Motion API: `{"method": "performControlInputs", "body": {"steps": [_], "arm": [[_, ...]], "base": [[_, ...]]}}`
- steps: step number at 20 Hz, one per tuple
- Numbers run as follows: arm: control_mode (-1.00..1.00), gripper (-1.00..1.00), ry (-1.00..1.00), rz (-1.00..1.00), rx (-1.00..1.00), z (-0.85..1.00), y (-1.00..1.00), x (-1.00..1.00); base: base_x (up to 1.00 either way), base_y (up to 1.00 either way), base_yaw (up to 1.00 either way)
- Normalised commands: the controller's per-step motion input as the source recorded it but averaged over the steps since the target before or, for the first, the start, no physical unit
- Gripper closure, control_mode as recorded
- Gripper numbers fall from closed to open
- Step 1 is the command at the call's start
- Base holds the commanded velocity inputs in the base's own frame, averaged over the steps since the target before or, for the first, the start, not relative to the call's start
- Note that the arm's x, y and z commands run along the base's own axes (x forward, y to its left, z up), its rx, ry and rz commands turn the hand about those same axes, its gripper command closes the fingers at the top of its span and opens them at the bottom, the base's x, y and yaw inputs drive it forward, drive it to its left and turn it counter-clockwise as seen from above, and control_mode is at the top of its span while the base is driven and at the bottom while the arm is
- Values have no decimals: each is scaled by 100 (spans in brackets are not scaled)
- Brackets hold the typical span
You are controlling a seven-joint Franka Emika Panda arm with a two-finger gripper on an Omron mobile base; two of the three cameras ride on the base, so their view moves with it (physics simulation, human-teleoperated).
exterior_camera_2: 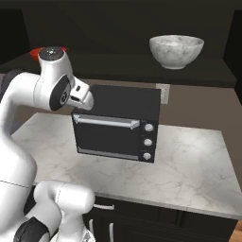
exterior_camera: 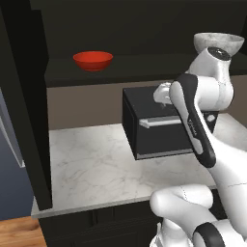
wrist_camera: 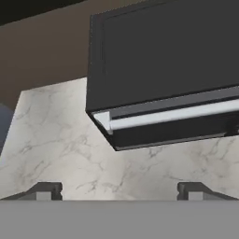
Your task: Take the smaller bowl and place it next to the appetizer plate on the dining counter , and place the larger bowl next to the plate with cooked food.
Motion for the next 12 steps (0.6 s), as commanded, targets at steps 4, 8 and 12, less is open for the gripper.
{"method": "performControlInputs", "body": {"steps": [4,8,12], "arm": [[-100,-100,-27,-29,16,43,24,-13],[-100,-100,-40,-21,24,64,29,-2],[-100,-100,-31,-5,16,64,16,0]], "base": [[0,0,0],[0,0,0],[0,0,0]]}}
